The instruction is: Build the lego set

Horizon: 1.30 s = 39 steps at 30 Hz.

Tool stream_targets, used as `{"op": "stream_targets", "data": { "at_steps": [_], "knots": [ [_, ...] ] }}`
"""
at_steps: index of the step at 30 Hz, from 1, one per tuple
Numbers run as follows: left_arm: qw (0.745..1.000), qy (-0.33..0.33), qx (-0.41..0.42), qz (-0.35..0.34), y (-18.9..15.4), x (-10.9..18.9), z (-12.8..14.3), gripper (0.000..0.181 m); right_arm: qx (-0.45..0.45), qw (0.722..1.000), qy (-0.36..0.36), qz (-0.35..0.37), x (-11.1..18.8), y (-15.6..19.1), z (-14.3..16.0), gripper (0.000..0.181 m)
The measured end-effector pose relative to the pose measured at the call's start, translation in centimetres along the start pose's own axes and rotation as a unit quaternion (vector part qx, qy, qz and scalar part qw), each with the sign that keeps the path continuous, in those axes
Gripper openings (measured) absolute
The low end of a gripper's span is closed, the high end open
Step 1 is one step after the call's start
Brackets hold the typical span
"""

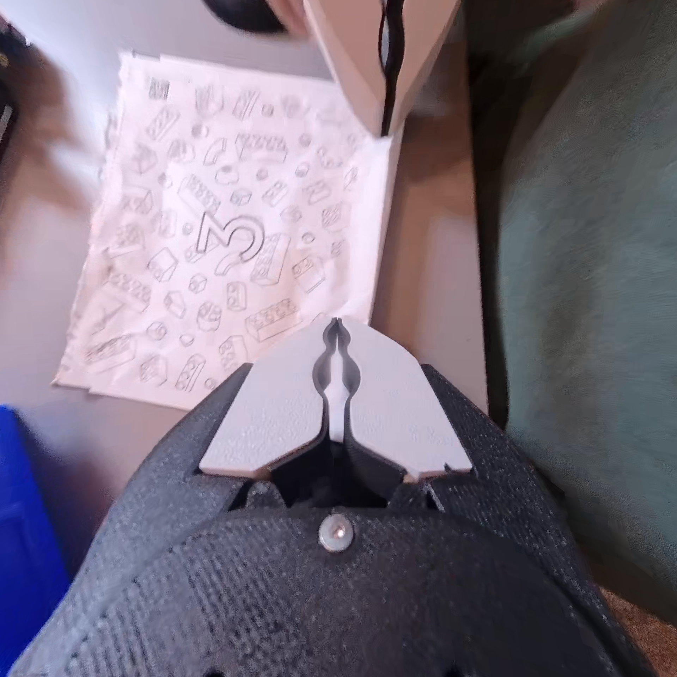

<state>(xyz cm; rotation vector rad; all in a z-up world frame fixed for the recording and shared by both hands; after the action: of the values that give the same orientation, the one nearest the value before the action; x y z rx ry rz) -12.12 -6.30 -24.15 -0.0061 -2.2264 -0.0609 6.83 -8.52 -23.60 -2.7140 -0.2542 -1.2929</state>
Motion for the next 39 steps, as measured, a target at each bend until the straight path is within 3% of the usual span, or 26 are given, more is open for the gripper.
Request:
{"op": "stream_targets", "data": {
  "at_steps": [1,5,10,19,20,22,25,28,31,35,39],
  "knots": [
    [1.0,-0.011,0.004,0.013,-0.2,-0.1,-0.2,0.0,0.001,1.0,0.001,-0.006,-0.1,0.1,-0.1,0.0],
    [0.999,0.027,0.0,0.024,-0.6,-1.5,0.3,0.0,0.005,0.999,0.042,-0.017,-1.1,0.3,0.6,0.0],
    [0.999,0.03,-0.009,0.015,-0.9,-1.5,0.3,0.0,-0.005,0.999,0.046,-0.025,-1.6,0.4,1.1,0.0],
    [1.0,0.003,-0.001,-0.001,-1.2,-1.4,0.8,0.0,-0.005,0.996,0.084,-0.029,0.5,0.9,2.7,0.0],
    [1.0,0.002,-0.004,-0.003,-1.2,-1.4,0.9,0.0,-0.017,0.998,0.064,-0.015,1.2,0.3,2.5,0.001],
    [1.0,0.003,-0.009,-0.008,-1.3,-1.4,0.8,0.0,-0.062,0.998,0.005,0.019,3.1,-2.0,1.9,0.023],
    [0.999,0.004,-0.023,-0.021,-1.5,-1.4,0.8,0.0,-0.125,0.99,-0.014,0.071,4.8,-6.5,3.3,0.044],
    [0.999,0.0,-0.029,-0.034,-1.8,-1.3,0.9,0.0,-0.225,0.973,-0.008,0.043,4.7,-10.5,6.1,0.054],
    [0.998,-0.006,-0.035,-0.049,-2.0,-1.3,1.0,0.0,-0.282,0.959,0.015,-0.019,3.8,-12.5,8.1,0.044],
    [0.997,-0.013,-0.037,-0.062,-2.4,-1.3,1.1,0.0,-0.285,0.957,0.042,-0.047,3.1,-13.1,8.2,0.002],
    [0.999,-0.032,-0.016,-0.038,-2.3,-0.9,1.3,0.0,-0.255,0.966,-0.008,-0.047,4.3,-12.6,7.1,0.0]
  ]
}}
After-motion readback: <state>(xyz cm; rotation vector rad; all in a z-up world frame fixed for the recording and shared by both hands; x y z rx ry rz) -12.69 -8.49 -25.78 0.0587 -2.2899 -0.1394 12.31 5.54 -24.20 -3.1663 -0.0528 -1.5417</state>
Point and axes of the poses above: each gripper's, where its closed fingertips meet, x back along the fingers, z out of its underside, y = z × x across the jaws, the point moved 9 cm from there along x, back along the fingers, and after that the axes turned 2 degrees about -z, right-handed, at the moved point
